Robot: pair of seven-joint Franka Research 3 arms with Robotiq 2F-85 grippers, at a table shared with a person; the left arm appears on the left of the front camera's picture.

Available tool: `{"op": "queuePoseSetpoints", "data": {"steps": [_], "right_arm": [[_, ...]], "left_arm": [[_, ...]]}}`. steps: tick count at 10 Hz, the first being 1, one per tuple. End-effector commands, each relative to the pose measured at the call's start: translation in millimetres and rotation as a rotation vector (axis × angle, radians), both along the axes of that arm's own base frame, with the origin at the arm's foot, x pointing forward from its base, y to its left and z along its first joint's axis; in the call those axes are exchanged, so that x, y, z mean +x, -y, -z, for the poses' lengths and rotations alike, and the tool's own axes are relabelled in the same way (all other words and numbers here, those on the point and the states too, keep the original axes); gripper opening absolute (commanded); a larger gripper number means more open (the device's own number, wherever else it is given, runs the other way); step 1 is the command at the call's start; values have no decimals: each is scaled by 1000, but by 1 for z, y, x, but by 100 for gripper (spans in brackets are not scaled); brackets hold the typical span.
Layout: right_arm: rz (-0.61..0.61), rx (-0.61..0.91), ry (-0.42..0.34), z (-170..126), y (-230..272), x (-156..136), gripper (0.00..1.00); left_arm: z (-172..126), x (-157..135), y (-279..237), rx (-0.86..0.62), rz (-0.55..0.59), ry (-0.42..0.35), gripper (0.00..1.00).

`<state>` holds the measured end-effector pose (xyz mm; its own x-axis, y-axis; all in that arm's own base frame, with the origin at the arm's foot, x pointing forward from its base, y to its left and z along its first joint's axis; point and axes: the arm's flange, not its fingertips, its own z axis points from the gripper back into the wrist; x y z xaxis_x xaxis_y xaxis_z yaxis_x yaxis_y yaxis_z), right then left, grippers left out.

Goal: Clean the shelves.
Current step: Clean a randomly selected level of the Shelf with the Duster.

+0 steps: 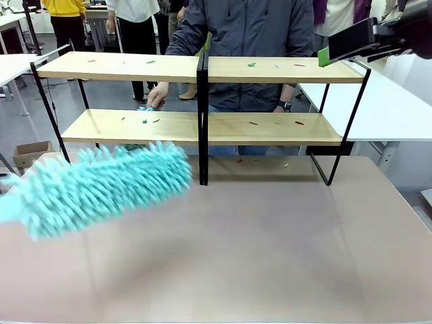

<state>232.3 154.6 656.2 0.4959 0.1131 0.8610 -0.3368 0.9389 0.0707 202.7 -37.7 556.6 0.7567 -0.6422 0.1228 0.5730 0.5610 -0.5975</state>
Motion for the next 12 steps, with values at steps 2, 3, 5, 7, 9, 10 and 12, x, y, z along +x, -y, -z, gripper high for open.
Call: {"op": "queuePoseSetpoints", "data": {"steps": [2, 3, 5, 7, 9, 10, 12], "right_arm": [[10, -3, 4, 0, 0, 0, 100], [10, -3, 4, 0, 0, 0, 100], [10, -3, 4, 0, 0, 0, 100], [10, -3, 4, 0, 0, 0, 100], [10, -3, 4, 0, 0, 0, 100], [10, -3, 4, 0, 0, 0, 100], [10, -3, 4, 0, 0, 0, 100]], "left_arm": [[0, 0, 0, 0, 0, 0, 13], [0, 0, 0, 0, 0, 0, 13], [7, -7, 35, -30, 10, 39, 13], [23, 2, 101, -43, -150, 155, 13], [60, 1, 178, 88, -197, 300, 13], [79, -2, 205, 157, -161, 290, 13], [115, -4, 238, 192, -162, 293, 13]]}}
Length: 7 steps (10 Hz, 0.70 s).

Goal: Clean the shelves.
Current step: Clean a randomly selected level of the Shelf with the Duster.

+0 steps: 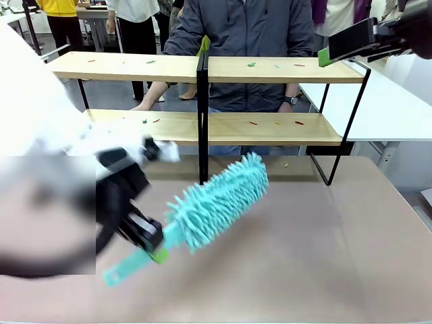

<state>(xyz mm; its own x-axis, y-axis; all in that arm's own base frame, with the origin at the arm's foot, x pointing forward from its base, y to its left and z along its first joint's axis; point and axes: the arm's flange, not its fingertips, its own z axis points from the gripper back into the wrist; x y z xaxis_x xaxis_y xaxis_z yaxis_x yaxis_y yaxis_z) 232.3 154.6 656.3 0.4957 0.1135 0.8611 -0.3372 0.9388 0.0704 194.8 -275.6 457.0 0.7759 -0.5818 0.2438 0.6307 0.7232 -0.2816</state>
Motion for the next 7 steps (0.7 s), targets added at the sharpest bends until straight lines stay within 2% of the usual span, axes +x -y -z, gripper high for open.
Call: {"op": "queuePoseSetpoints", "data": {"steps": [1, 2, 5, 6, 7], "right_arm": [[10, -3, 4, 0, 0, 0, 100], [10, -3, 4, 0, 0, 0, 100], [10, -3, 4, 0, 0, 0, 100], [10, -3, 4, 0, 0, 0, 100], [10, -3, 4, 0, 0, 0, 100]], "left_arm": [[22, 14, -9, 58, -26, -128, 13], [0, 0, 0, 0, 0, 0, 13], [0, 0, 0, 0, 0, 0, 13], [11, 2, 5, 26, -11, -22, 13], [16, 8, 26, 2, -153, 41, 13]]}}
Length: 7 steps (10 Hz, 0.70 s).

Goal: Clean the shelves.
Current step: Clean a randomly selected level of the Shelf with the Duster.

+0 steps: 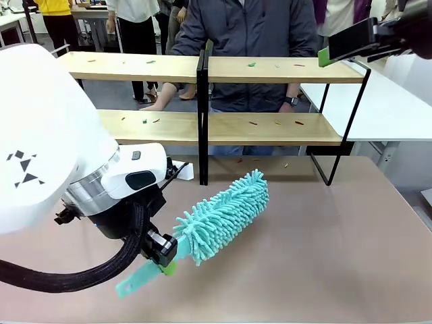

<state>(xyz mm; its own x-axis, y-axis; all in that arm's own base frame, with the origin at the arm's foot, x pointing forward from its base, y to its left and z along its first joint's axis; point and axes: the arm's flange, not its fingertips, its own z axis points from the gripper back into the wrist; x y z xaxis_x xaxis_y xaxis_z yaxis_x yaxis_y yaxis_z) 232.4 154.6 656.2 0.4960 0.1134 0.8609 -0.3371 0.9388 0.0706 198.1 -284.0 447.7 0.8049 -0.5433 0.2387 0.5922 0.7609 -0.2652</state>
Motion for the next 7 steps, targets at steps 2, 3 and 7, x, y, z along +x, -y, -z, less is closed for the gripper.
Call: {"op": "queuePoseSetpoints", "data": {"steps": [2, 3, 7], "right_arm": [[10, -3, 4, 0, 0, 0, 100], [10, -3, 4, 0, 0, 0, 100], [10, -3, 4, 0, 0, 0, 100]], "left_arm": [[16, 22, 59, 38, -149, 43, 13], [22, 30, 73, 90, -192, 48, 13], [34, 82, 126, 119, -384, 106, 13]]}}
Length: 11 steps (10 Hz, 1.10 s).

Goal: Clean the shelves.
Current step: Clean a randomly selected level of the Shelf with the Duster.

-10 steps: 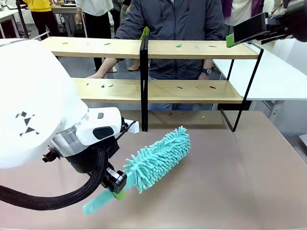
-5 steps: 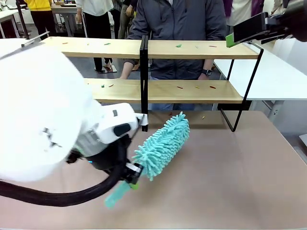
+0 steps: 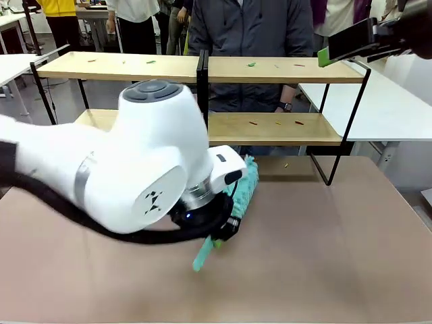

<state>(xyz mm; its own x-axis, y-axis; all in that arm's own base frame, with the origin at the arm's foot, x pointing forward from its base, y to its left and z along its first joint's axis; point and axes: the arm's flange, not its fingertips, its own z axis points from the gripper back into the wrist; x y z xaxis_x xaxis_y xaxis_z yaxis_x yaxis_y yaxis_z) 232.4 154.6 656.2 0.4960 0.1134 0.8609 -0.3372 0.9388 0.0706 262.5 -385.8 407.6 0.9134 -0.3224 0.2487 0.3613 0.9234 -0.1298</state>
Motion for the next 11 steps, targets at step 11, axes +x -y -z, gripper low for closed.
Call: {"op": "queuePoseSetpoints", "data": {"steps": [11], "right_arm": [[10, -3, 4, 0, 0, 0, 100]], "left_arm": [[17, 99, 51, 89, -212, 74, 13]]}}
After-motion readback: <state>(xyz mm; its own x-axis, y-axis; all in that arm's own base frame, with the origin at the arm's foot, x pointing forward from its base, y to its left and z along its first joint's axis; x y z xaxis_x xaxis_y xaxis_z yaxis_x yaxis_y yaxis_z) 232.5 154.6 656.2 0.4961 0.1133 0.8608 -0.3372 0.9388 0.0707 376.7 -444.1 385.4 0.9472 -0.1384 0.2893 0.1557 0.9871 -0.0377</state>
